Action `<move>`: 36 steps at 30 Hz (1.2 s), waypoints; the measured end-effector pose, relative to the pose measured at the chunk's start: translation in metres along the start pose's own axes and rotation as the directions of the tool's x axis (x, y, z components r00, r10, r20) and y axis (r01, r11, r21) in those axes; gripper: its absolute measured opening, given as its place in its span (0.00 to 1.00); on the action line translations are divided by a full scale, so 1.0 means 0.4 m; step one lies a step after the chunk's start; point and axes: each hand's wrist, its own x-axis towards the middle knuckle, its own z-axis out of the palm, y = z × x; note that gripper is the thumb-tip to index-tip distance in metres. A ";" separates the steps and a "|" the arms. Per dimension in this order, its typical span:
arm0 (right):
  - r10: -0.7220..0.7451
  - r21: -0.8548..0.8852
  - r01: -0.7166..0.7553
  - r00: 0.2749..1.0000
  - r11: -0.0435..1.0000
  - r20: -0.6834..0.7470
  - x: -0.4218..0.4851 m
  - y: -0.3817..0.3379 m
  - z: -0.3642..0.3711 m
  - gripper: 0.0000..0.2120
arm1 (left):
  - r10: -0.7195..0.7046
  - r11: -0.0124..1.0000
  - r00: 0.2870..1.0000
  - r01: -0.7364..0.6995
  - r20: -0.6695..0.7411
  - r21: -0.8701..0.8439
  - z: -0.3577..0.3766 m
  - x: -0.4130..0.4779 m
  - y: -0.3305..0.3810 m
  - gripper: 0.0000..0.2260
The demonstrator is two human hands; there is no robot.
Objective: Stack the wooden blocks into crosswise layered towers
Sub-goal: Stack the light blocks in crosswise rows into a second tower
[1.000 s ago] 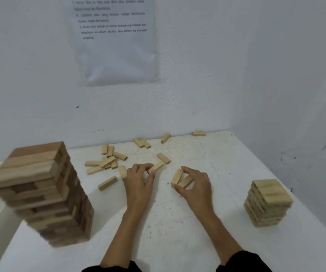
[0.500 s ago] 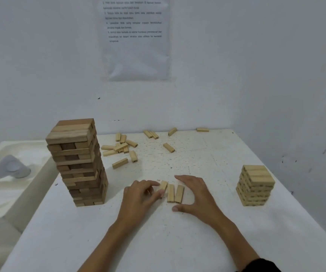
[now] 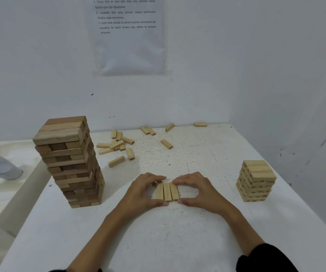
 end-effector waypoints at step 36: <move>-0.026 -0.098 0.034 0.996 0.995 0.079 0.037 -0.047 0.023 0.29 | -0.049 0.996 0.998 0.052 -0.047 0.074 -0.014 -0.014 0.012 0.27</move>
